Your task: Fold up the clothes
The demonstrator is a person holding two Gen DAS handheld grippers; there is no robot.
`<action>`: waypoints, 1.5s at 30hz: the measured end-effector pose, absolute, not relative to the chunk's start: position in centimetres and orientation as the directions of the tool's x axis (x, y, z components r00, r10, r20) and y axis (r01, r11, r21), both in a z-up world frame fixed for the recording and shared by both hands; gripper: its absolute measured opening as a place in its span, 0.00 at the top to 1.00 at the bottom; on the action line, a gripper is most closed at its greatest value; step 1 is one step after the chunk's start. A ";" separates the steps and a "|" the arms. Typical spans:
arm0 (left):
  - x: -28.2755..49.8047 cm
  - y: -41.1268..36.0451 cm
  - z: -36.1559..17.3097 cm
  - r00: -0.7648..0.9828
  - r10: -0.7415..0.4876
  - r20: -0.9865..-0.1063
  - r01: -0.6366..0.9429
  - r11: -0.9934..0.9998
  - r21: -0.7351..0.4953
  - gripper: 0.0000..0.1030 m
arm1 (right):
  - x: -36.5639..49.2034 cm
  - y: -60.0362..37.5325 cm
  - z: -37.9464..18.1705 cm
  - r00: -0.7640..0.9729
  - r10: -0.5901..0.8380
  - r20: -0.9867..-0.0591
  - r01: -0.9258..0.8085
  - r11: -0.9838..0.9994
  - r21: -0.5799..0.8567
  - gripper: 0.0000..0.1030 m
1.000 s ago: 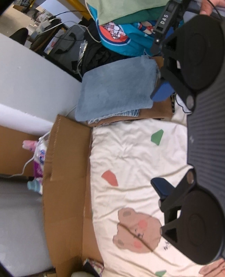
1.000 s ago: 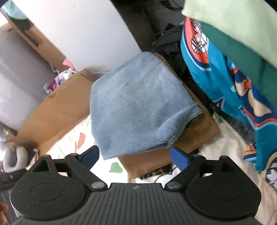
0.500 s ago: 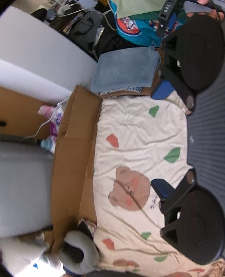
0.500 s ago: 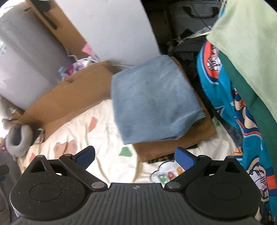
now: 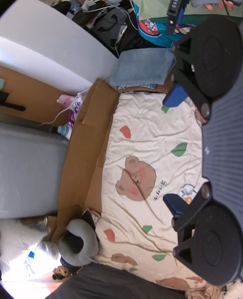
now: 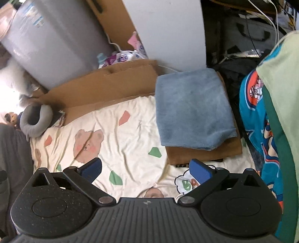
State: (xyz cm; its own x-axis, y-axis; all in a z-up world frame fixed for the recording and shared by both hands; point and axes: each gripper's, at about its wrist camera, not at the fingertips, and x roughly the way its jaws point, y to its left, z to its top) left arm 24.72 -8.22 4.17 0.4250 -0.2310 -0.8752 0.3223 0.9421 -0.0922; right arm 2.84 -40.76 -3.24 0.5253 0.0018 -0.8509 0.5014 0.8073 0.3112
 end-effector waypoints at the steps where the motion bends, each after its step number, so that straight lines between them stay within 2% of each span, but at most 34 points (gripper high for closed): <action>1: 24.5 -7.7 4.4 0.429 -0.226 -0.875 0.319 0.944 -0.088 0.02 | 2.8 -40.4 -2.7 0.529 0.003 -0.849 0.495 0.811 0.312 0.00; 14: 22.3 -0.8 7.6 0.484 -0.176 -0.857 0.247 0.967 -0.059 0.02 | 2.5 -34.9 3.1 0.588 0.015 -0.809 0.403 0.861 0.309 0.00; 21: 20.9 2.1 7.3 0.495 -0.149 -0.856 0.197 0.979 -0.057 0.02 | 1.8 -32.1 3.5 0.583 0.054 -0.811 0.363 0.875 0.319 0.00; 28: 19.8 4.0 6.3 0.513 -0.096 -0.853 0.146 0.989 -0.024 0.02 | 1.2 -29.6 3.8 0.562 0.038 -0.826 0.328 0.907 0.265 0.00; 35: 18.4 4.2 5.4 0.525 -0.085 -0.847 0.142 0.990 -0.011 0.02 | 0.4 -27.9 4.3 0.565 0.028 -0.825 0.300 0.924 0.237 0.00; 45: 16.6 4.6 4.5 0.562 -0.032 -0.826 0.037 0.999 -0.014 0.01 | -0.3 -24.6 3.8 0.545 0.065 -0.836 0.221 0.951 0.218 0.00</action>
State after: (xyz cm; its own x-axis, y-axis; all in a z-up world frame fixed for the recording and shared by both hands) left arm 16.60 4.60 4.49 0.5622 -0.0325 -0.8264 0.0372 0.9992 -0.0140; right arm -0.25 -24.64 3.77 0.5450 0.0645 -0.8360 0.2213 0.9506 0.2176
